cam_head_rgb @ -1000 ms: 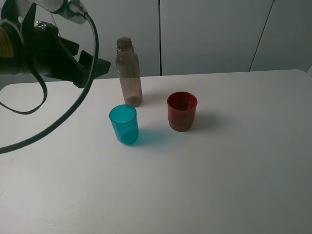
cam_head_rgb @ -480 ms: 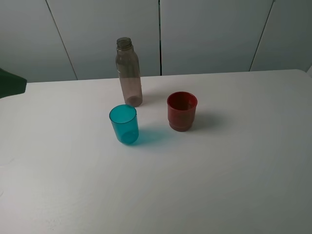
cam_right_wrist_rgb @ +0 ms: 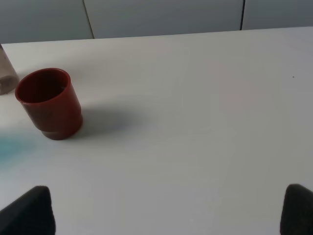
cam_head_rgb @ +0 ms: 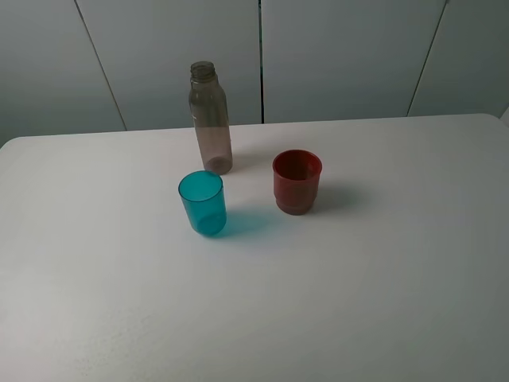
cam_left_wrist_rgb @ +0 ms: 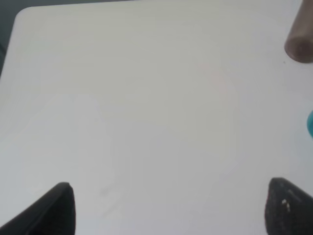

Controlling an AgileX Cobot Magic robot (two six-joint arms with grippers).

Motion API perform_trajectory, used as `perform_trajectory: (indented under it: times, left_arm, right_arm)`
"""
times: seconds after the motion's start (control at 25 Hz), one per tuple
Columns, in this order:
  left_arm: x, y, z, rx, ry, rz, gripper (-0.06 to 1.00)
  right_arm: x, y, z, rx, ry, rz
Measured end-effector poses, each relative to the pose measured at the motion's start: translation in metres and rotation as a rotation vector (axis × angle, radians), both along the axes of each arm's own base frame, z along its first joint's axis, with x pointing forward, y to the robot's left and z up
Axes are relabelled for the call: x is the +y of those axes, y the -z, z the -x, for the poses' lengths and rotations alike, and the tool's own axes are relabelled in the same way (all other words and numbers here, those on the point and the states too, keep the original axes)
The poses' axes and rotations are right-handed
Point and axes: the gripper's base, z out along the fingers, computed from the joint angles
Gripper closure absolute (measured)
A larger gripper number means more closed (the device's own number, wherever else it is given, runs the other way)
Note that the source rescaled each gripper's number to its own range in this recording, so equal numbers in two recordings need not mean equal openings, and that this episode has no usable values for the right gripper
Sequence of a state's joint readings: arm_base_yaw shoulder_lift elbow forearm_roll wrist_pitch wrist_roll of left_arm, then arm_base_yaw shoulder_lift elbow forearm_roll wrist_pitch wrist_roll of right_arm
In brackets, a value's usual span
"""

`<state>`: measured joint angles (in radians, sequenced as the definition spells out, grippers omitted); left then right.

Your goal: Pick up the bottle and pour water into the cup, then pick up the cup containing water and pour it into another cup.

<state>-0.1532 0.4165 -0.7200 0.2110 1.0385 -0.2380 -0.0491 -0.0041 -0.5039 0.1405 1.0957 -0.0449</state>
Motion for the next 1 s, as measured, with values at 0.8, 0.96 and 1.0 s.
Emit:
perform_trajectory:
  times: [0.8,0.96,1.0]
  left_arm:
    - [-0.015,0.053,0.061,-0.169,-0.015,0.040,0.00]
    - [-0.015,0.056,0.061,-0.154,-0.016,0.043,0.00]
    - [-0.015,0.056,0.061,-0.154,-0.022,0.049,0.00]
  right_arm:
    - [0.000,0.000,0.000,0.000,0.000,0.000]
    - [0.000,0.000,0.000,0.000,0.000,0.000]
    - [0.000,0.000,0.000,0.000,0.000,0.000]
